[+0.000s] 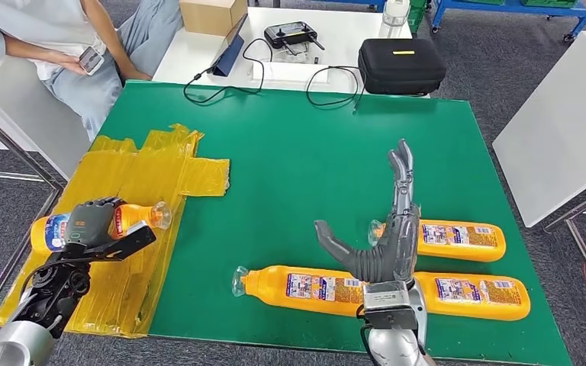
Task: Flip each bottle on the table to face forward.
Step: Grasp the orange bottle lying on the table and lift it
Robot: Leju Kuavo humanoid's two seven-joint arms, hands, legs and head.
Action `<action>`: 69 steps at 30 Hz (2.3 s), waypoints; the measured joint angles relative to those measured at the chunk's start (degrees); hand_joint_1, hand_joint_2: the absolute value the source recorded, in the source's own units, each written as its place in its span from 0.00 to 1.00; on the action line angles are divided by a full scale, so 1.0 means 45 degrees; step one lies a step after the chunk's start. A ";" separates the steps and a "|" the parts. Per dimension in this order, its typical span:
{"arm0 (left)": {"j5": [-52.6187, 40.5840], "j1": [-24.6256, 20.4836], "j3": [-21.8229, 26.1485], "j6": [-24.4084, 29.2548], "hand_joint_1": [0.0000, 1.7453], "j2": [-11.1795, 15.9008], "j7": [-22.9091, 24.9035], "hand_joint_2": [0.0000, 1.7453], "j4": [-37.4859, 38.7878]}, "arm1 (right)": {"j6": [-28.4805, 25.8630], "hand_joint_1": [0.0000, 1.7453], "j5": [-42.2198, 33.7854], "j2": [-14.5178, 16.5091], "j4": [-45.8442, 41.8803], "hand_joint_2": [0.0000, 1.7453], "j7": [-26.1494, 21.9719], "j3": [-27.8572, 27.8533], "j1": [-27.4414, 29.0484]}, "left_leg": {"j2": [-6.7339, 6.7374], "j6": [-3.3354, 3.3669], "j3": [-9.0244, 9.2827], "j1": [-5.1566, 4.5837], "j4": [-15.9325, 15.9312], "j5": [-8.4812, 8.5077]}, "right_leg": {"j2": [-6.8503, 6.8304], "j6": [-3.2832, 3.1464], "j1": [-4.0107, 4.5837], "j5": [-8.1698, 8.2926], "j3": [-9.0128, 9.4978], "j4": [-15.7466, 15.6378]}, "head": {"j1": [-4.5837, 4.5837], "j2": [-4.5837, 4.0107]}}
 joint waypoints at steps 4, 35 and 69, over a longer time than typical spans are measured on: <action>0.0058 0.0038 -0.0004 -0.0315 1.00 -0.0018 -0.0101 1.00 -0.0002 | 0.0080 0.00 -0.0065 0.0000 0.0108 1.00 -0.0004 0.0000 -0.0074 | -0.0003 -0.0001 0.0040 0.0000 -0.0003 -0.0002 | -0.0002 -0.0001 -0.0002 -0.0009 0.0043 0.0000 | -0.0001 0.0000; 0.1752 -0.0606 -0.1231 -0.6398 0.00 0.1005 -0.0063 1.00 0.0517 | 0.0732 0.00 -0.0444 0.0262 0.1029 1.00 -0.0088 0.0005 -0.0863 | -0.0025 -0.0081 0.0378 -0.0003 -0.0023 -0.0116 | -0.0014 -0.0071 -0.0009 -0.0124 0.0392 -0.0001 | -0.0002 0.0000; 0.6760 0.2369 -0.2850 -1.0395 0.00 0.5157 -0.1837 1.00 -0.3301 | 0.1274 0.00 -0.1354 0.0311 0.2285 1.00 -0.0506 0.0323 -0.1676 | 0.0157 -0.0275 0.0805 -0.0008 -0.0328 -0.0265 | 0.0139 -0.0269 -0.0011 -0.0299 0.0603 -0.0002 | -0.0002 0.0000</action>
